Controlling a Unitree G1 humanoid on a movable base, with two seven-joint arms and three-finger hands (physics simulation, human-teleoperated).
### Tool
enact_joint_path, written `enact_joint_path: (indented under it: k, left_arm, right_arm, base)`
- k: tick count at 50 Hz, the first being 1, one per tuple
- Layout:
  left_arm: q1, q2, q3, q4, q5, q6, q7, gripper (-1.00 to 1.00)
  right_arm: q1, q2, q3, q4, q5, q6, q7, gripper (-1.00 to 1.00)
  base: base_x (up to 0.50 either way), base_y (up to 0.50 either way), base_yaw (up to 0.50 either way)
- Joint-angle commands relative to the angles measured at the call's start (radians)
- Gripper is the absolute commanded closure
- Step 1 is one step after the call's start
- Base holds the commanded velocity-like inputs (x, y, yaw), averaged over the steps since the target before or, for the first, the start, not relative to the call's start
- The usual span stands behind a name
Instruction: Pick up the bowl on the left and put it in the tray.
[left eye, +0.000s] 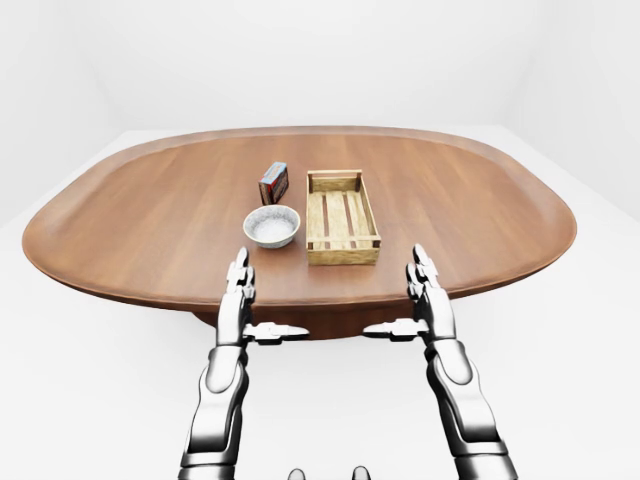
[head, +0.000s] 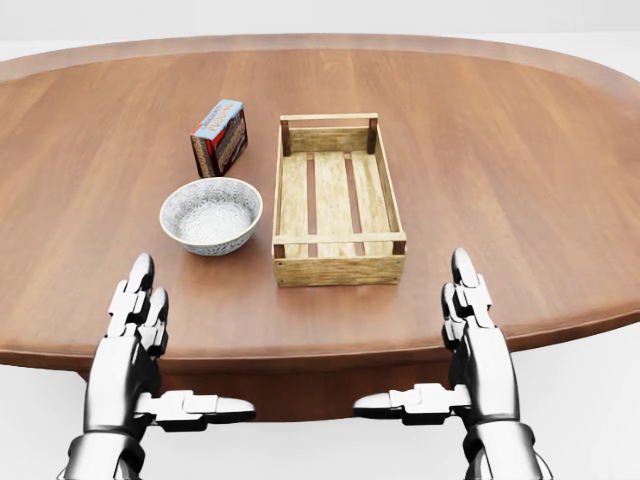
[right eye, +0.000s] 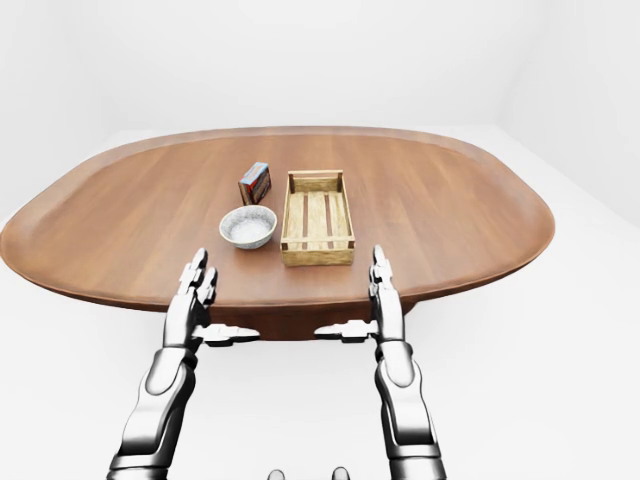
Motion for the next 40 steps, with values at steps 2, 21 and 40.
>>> enact_joint_path:
  k: [2,21,40]
  left_arm:
    - [0.012,0.013,0.033,-0.038,-0.028,-0.017,-0.038,-1.0]
    - [-0.01,0.06,0.16,-0.195,-0.184,0.094,-0.062,-1.0]
    - [-0.002,0.081,0.241,-0.326,-0.24,0.094,-0.053,-1.0]
  right_arm:
    - [0.019,-0.01,-0.022,-0.045,-0.013,0.026,-0.002,-1.0]
    - [0.045,-0.001,0.004,-0.123,-0.043,0.076,-0.011,-1.0]
    - [0.222,0.002,0.101,-0.578,-0.134,0.084,-0.009,-1.0]
  base:
    - [0.0,0.0,0.0]
    - [0.0,0.0,0.0]
    - [0.0,0.0,0.0]
